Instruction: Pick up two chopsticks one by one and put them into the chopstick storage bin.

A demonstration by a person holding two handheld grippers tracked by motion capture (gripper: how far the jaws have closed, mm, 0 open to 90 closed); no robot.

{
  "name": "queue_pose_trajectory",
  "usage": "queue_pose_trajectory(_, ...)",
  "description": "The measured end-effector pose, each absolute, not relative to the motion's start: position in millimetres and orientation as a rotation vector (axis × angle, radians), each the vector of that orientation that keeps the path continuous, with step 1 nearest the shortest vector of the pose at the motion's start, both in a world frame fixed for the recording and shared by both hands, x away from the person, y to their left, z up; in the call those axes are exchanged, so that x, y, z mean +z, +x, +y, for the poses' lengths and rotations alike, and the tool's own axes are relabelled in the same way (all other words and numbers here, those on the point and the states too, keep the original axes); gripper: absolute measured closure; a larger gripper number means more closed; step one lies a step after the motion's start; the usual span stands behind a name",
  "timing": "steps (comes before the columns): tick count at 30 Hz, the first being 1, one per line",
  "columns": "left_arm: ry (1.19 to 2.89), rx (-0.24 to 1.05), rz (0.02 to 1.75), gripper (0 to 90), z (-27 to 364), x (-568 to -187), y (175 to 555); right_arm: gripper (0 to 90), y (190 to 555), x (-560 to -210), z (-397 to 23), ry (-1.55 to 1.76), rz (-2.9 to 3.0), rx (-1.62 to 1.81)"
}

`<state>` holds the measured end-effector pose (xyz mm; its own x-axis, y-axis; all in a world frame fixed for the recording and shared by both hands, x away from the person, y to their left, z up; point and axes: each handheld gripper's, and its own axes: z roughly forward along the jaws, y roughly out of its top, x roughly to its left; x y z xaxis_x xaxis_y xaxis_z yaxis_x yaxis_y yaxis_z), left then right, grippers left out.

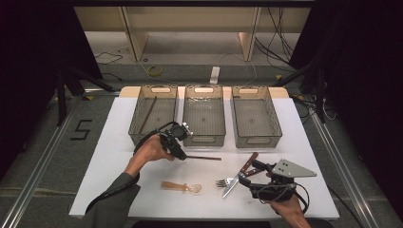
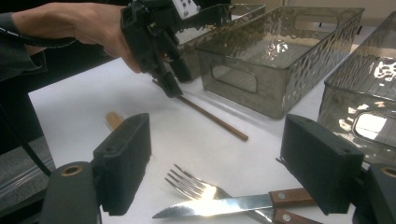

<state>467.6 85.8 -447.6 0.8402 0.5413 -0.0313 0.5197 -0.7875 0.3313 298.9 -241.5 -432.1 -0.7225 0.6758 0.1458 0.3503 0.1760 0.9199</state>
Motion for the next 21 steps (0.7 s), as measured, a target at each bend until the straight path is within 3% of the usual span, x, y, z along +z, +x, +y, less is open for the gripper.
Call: queue_pose_trajectory(21,2.752,0.083,0.731,53.5,72.0,-457.7,465.1,25.4,298.5,-431.9,-241.5,0.977,2.164,1.565)
